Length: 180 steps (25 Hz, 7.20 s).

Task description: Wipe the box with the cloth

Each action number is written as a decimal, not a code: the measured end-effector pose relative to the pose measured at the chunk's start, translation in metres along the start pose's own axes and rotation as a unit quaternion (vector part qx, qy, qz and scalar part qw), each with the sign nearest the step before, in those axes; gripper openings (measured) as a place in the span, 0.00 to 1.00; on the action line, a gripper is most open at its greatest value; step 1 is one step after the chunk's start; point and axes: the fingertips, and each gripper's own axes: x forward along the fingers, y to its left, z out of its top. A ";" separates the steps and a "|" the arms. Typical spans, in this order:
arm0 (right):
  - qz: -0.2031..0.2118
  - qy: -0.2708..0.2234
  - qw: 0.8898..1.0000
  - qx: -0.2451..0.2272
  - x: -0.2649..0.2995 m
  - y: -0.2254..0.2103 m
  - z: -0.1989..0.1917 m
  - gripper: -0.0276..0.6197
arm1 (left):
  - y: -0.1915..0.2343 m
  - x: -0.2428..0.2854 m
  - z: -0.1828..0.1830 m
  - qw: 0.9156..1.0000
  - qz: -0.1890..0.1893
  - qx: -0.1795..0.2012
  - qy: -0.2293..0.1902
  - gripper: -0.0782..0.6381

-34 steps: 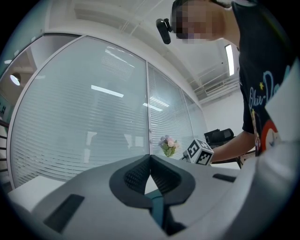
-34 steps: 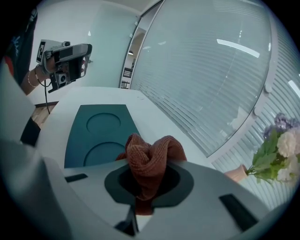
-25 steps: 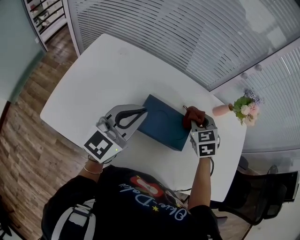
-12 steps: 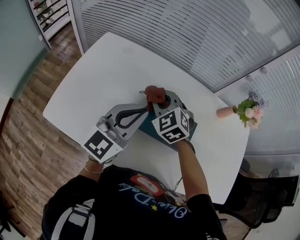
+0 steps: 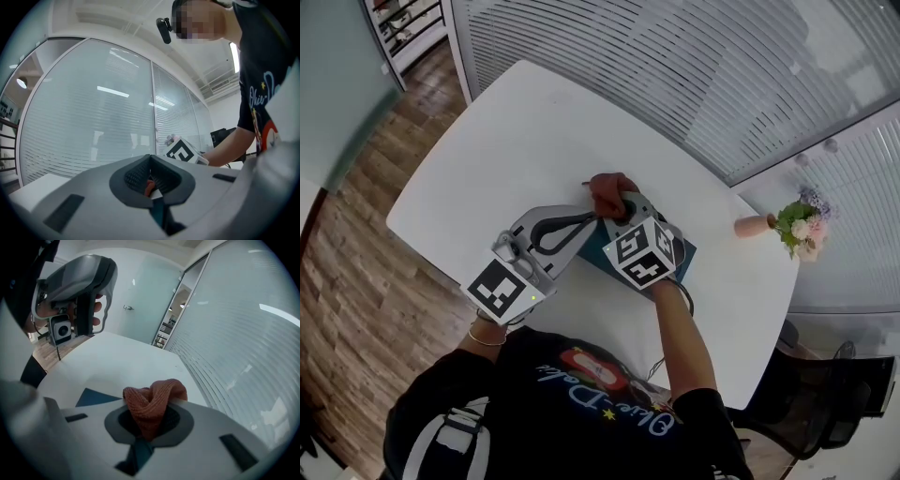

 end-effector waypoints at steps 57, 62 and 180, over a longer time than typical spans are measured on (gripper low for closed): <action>-0.157 0.048 0.959 0.231 -0.161 -0.010 -0.160 0.08 | -0.018 0.008 0.000 1.000 -0.028 -0.001 -0.001 0.11; -0.212 -0.033 0.959 0.187 -0.166 -0.039 -0.095 0.08 | -0.014 0.006 0.000 1.000 -0.023 -0.002 -0.002 0.11; -0.017 -0.023 0.992 0.122 -0.093 0.070 -0.067 0.08 | 0.008 -0.011 -0.009 0.998 0.036 -0.044 0.000 0.11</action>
